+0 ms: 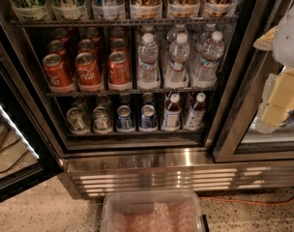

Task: Pick pepsi can from bottom shelf of fridge

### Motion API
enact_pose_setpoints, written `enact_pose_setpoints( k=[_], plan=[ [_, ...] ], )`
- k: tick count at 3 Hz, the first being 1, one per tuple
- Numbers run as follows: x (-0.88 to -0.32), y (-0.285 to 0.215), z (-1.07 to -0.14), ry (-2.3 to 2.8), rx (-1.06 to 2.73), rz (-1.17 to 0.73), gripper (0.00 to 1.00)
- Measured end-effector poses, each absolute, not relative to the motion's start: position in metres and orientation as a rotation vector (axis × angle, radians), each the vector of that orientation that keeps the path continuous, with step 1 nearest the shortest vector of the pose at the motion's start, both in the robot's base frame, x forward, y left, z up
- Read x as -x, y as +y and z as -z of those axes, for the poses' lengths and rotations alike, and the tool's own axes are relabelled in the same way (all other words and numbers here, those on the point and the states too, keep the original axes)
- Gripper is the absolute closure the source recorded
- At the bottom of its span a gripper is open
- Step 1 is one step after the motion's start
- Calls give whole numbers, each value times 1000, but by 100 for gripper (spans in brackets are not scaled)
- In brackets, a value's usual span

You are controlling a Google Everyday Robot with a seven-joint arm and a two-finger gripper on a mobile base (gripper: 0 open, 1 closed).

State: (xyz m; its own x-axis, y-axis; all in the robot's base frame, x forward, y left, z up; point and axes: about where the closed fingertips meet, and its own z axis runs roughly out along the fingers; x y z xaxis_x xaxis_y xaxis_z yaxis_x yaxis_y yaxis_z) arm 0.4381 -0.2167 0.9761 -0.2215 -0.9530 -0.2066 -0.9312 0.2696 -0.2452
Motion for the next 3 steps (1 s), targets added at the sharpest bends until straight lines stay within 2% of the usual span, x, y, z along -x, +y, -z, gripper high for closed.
enact_pose_setpoints(
  k=[2,3],
  plan=[
    [-436,-215,-980,2220,1711,137,0],
    [-428,-222,-946,2265,1579,37,0]
  ],
)
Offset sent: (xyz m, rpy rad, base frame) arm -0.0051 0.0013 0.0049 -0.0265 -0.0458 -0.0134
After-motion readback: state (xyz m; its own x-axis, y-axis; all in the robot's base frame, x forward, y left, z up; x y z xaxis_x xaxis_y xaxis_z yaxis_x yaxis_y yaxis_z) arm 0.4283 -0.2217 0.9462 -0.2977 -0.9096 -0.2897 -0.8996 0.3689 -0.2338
